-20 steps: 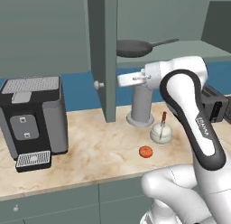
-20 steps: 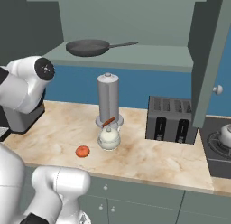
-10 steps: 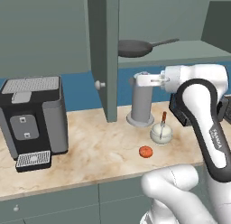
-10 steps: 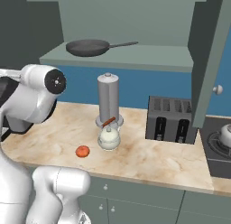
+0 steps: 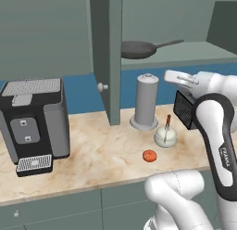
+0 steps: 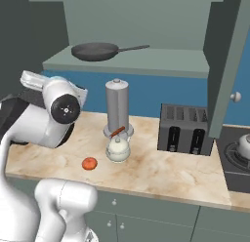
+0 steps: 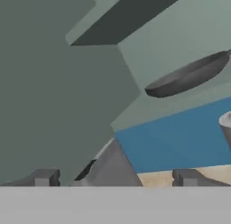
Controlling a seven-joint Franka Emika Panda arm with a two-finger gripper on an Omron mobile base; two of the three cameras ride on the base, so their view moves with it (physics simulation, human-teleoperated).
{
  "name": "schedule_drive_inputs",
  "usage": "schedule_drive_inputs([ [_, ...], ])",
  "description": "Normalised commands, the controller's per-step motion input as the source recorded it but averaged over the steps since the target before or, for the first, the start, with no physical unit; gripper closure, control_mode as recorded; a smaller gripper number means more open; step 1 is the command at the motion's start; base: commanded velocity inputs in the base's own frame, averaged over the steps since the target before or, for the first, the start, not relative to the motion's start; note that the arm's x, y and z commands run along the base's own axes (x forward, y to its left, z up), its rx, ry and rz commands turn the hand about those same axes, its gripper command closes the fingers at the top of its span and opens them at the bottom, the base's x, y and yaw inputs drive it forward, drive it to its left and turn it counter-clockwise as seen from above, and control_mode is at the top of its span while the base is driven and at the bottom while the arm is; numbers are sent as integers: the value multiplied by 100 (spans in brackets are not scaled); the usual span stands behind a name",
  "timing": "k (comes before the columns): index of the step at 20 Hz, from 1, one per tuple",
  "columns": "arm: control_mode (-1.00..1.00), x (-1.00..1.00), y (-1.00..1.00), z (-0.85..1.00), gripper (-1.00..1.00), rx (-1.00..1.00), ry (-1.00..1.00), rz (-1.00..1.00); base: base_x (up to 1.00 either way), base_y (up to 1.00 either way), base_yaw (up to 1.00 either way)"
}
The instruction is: Pick the pan from the cabinet and place it on the stove. Then turn on the stove burner for the pan.
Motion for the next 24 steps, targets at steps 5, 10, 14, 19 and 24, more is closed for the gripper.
schedule_drive_inputs([
  [5, -100, 25, -79, 20, -100, 7, 18, -31, 0, 0, 0],
  [10, -100, 34, -67, 25, -100, 6, 18, -20, 0, 0, 0],
  [14, -100, 37, -50, 17, -100, 5, 11, -8, 0, 0, 0],
  [19, -100, 26, -35, 4, -100, 7, 3, -3, 0, 0, 0],
  [24, -100, 19, -22, -4, -100, 11, 0, -1, 0, 0, 0],
])
